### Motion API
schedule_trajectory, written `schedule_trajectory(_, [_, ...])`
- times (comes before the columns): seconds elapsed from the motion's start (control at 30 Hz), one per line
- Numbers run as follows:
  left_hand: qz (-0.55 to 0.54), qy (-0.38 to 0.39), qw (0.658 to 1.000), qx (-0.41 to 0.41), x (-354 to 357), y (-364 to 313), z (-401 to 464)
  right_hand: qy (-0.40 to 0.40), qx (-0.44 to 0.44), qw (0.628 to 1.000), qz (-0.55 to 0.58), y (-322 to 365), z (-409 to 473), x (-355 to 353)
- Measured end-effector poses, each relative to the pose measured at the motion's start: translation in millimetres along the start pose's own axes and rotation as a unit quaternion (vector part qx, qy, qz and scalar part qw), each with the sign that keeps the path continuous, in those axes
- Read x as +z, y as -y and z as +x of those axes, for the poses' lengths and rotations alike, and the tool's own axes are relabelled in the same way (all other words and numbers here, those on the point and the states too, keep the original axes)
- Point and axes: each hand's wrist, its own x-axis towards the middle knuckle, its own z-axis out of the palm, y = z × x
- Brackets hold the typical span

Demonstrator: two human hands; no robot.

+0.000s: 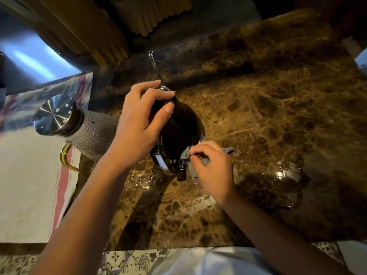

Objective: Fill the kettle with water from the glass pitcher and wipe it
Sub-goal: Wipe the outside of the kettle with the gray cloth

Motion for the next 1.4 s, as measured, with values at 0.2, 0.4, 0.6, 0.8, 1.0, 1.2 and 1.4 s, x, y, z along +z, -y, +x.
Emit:
schedule_trajectory(0.2, [-0.007, 0.023, 1.000, 0.009, -3, 2, 1, 0.024, 0.105, 0.994, 0.035, 0, 64, -32])
schedule_trajectory(0.4, [-0.021, 0.033, 0.999, 0.016, -6, 5, 1, 0.050, 0.125, 0.991, -0.018, -4, 117, -26])
schedule_trajectory(0.6, [0.007, 0.012, 1.000, 0.015, -3, 5, 2, 0.112, 0.126, 0.986, -0.009, 6, 137, -28])
schedule_trajectory(0.8, [0.023, 0.007, 0.999, 0.022, -1, 5, 3, 0.119, 0.187, 0.974, 0.042, 4, 86, -42])
schedule_trajectory(1.0, [0.009, 0.011, 1.000, 0.025, -3, 7, 3, 0.109, 0.179, 0.974, 0.090, 15, 16, -7])
schedule_trajectory(1.2, [-0.046, 0.047, 0.997, 0.043, -9, 11, 4, 0.018, 0.218, 0.959, 0.180, 34, 37, -33])
schedule_trajectory(1.4, [-0.102, 0.140, 0.984, 0.043, -27, 10, 18, 0.001, 0.075, 0.979, 0.187, 68, 96, -32])
